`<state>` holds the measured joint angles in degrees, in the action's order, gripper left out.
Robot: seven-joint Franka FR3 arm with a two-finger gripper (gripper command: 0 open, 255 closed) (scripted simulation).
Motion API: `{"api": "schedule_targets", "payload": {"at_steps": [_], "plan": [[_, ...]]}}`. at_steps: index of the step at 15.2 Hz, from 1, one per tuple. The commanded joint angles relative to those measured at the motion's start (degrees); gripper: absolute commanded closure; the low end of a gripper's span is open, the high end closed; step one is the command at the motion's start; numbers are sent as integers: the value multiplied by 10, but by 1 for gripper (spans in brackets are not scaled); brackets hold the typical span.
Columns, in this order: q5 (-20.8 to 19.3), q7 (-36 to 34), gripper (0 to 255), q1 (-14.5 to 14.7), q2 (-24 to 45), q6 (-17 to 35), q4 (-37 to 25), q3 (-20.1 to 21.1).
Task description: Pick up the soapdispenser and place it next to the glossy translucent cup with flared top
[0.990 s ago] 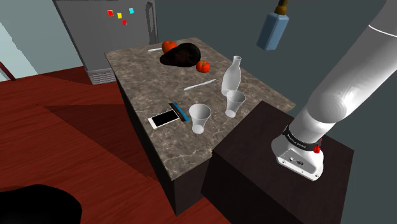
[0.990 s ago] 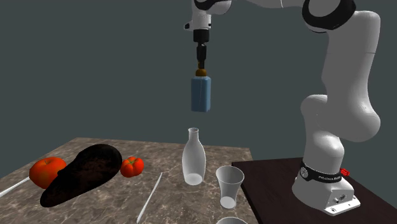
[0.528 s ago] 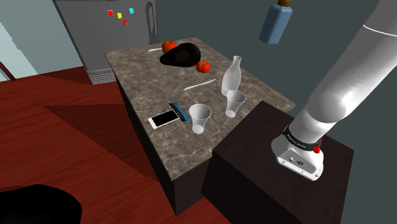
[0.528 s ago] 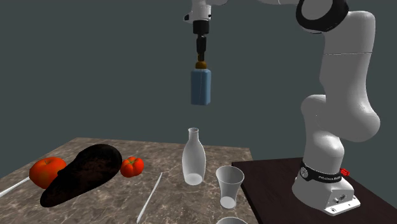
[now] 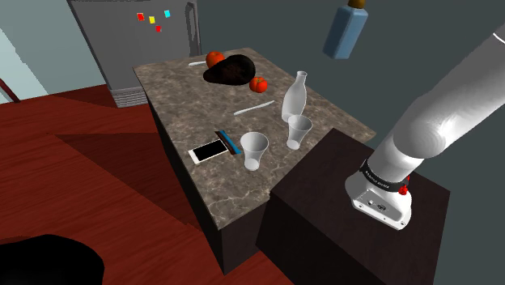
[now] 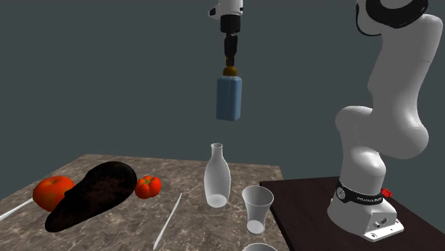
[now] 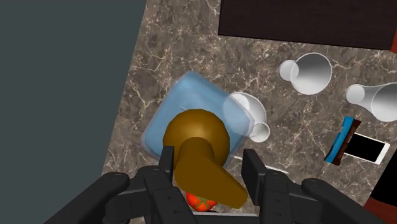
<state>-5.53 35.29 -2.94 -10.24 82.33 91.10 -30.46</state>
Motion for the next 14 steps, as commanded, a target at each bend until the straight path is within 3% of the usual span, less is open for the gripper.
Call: {"api": "schedule_targets", "payload": {"at_steps": [1,7,14], "plan": [[-16,-37,255,10,-40,-1,37,26],[-27,-135,255,27,-126,-7,120,101],[-8,-240,255,46,-192,-18,184,185]]}}
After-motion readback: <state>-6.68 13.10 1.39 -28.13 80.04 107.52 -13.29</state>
